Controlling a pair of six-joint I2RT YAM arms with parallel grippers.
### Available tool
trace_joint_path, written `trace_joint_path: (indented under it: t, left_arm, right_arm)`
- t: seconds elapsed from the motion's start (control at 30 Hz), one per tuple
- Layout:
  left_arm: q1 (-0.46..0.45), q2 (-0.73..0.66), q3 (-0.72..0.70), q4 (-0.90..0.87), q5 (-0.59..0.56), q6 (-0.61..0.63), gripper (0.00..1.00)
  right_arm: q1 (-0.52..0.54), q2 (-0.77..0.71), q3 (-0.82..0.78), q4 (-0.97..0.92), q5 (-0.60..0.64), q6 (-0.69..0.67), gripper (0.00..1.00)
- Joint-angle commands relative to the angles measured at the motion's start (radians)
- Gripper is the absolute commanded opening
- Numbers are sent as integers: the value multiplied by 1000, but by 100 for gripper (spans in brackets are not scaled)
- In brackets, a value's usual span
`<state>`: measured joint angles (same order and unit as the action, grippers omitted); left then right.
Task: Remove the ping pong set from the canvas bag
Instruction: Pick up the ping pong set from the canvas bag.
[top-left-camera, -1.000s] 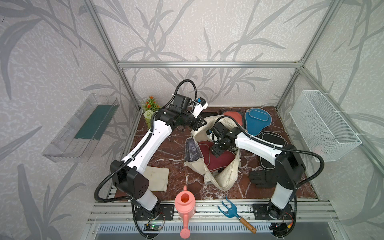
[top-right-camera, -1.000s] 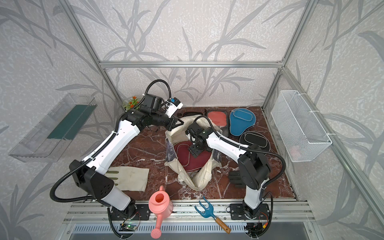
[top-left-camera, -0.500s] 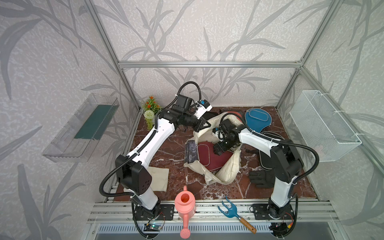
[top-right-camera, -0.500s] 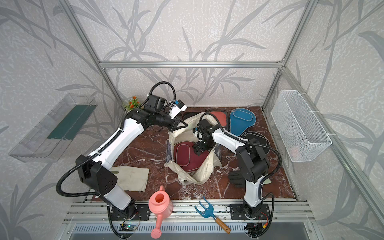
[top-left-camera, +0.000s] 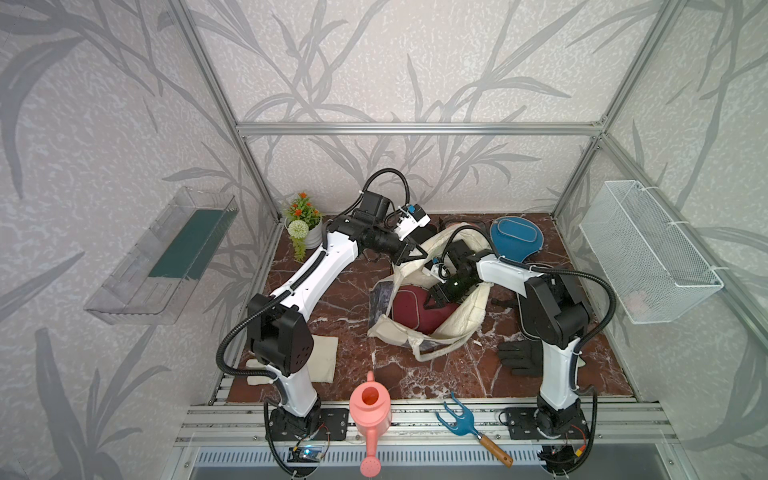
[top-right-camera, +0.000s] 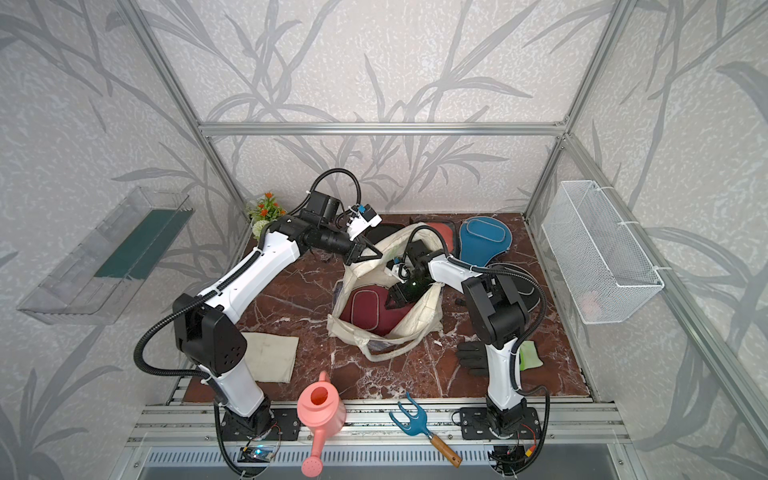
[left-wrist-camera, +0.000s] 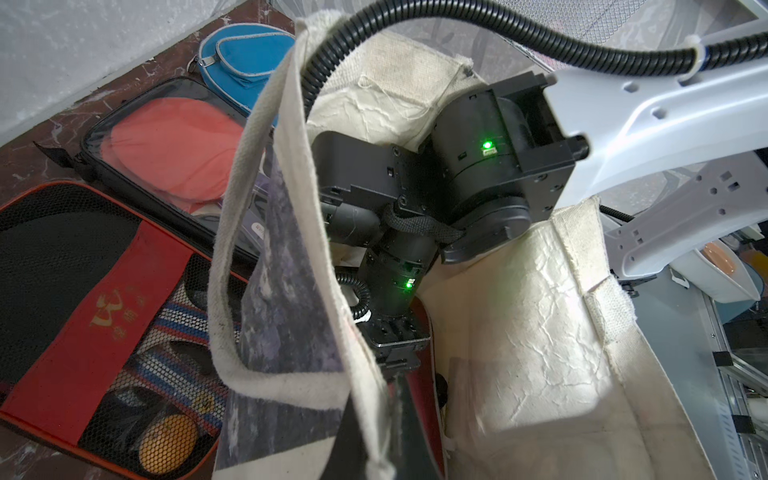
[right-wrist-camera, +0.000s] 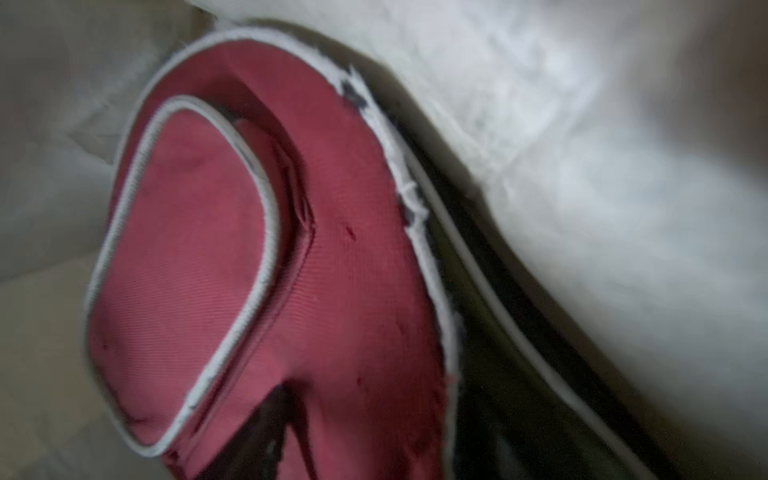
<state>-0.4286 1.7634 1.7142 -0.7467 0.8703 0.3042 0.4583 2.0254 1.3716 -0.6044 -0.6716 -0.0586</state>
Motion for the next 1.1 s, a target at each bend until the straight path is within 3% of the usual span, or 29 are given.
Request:
trace_joint_path:
  t: [0.0,0.23,0.53,0.73,1.07]
  left_arm:
    - [1,-27,46,-49,118,42,0]
    - [20,-56,24,-49,73,37,0]
    - [75,-119,-51,0,48,6,0]
    - [91,-122,-41,-25,-4,24,0]
    - [88,-122,-32,-85,-141,71,0]
  right_arm:
    - [-20,37,-52,-41,-33,16,40]
    - [-22,-62,-18,-111,-13,-12,0]
    - [-21,-298,-42,-153,11,-18,0]
    - [-21,-473,-70,-130,20,7,0]
    - [-21,-645,-56,-72,103,51,0]
